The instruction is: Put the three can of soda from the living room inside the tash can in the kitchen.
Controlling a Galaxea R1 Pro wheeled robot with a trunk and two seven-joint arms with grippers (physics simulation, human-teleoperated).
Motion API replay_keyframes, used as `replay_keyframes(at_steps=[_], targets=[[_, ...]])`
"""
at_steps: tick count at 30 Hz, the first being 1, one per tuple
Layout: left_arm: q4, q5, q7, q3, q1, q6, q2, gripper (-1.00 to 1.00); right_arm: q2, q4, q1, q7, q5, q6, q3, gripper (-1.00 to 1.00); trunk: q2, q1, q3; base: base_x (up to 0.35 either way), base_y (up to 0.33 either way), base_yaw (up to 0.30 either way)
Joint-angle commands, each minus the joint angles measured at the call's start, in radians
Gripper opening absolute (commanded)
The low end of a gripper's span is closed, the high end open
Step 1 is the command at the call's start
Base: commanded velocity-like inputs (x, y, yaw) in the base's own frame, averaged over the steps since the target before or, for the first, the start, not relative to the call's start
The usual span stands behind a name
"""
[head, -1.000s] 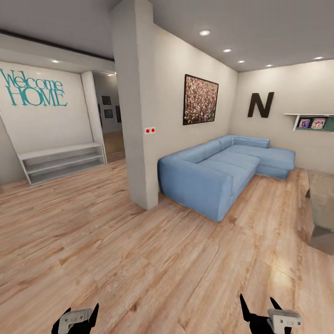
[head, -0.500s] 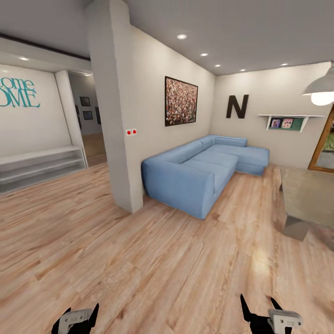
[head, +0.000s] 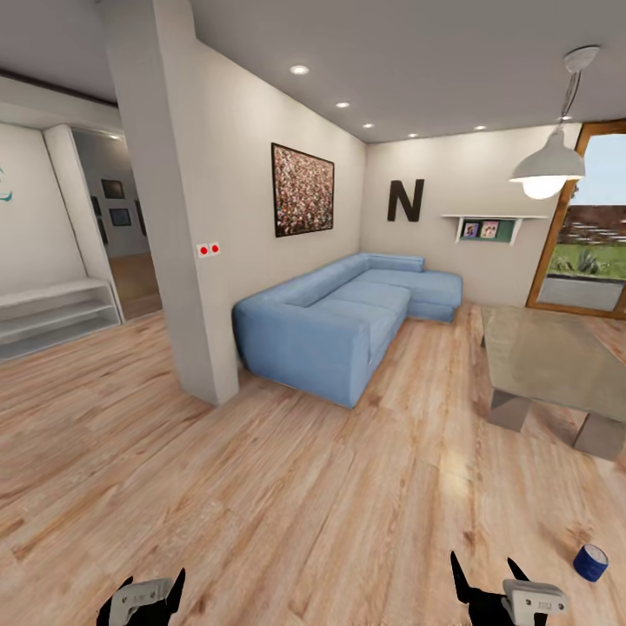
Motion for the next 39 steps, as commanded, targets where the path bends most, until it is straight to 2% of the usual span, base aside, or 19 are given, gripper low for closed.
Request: replay_keyframes(at_steps=[1, 39], targets=[[0.000, 0.000, 0.000, 0.000, 0.000, 0.000, 0.000, 1.00, 0.000, 0.000, 0.000, 0.000, 0.000, 0.000, 0.000, 1.00, 0.000, 0.000, 0.000, 0.000, 0.000, -0.252], [0.000, 0.000, 0.000, 0.000, 0.001, -0.001, 0.000, 1.00, 0.000, 0.000, 0.000, 0.000, 0.000, -0.003, -0.002, 1.00, 0.000, 0.000, 0.000, 0.000, 0.000, -0.252]])
